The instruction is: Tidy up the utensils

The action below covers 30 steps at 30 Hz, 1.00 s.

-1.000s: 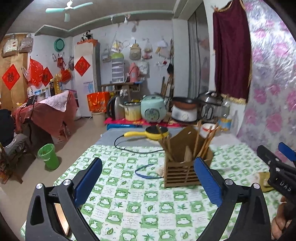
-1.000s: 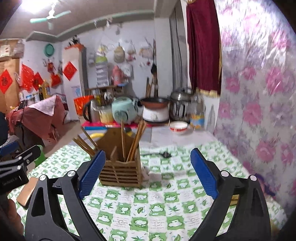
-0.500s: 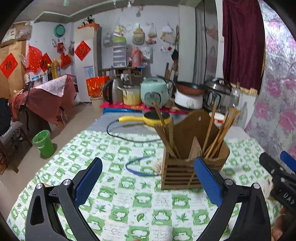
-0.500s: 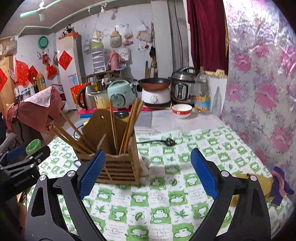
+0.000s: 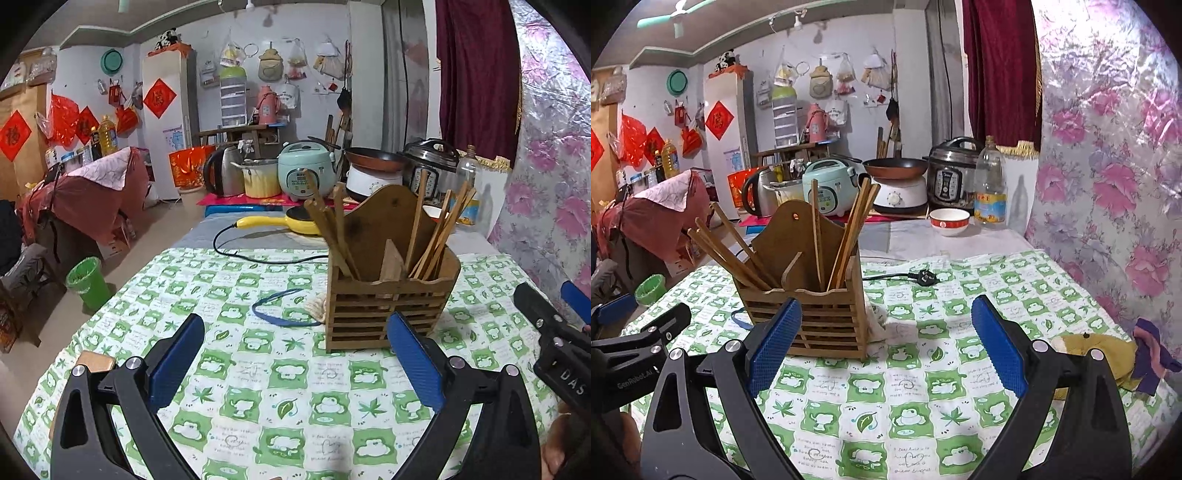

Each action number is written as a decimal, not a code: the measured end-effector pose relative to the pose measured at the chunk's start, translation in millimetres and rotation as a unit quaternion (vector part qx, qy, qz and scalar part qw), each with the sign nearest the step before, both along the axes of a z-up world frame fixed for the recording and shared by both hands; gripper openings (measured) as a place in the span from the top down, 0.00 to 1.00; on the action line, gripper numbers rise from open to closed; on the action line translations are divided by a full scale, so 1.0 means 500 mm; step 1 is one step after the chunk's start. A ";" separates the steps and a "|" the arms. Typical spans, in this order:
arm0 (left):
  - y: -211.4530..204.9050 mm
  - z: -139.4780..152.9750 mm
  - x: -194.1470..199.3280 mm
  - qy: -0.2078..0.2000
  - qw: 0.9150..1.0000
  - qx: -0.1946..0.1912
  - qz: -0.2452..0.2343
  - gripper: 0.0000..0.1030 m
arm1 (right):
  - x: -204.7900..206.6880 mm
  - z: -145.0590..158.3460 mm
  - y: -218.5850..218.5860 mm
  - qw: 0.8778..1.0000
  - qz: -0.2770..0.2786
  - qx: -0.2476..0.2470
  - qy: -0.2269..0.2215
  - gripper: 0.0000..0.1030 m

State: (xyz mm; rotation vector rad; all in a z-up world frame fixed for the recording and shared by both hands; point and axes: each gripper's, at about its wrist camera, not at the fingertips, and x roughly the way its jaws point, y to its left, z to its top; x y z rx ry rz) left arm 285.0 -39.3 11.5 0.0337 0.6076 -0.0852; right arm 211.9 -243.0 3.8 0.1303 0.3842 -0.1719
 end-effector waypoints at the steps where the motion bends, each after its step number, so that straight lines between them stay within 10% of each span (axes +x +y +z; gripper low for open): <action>1: 0.002 -0.001 0.001 0.003 1.000 -0.003 0.001 0.05 | -0.001 0.001 0.000 1.000 0.000 0.000 -0.001 0.12; 30: -0.004 -0.002 -0.006 -0.008 1.000 0.009 0.004 0.05 | -0.004 0.006 -0.002 1.000 -0.001 -0.003 -0.004 0.11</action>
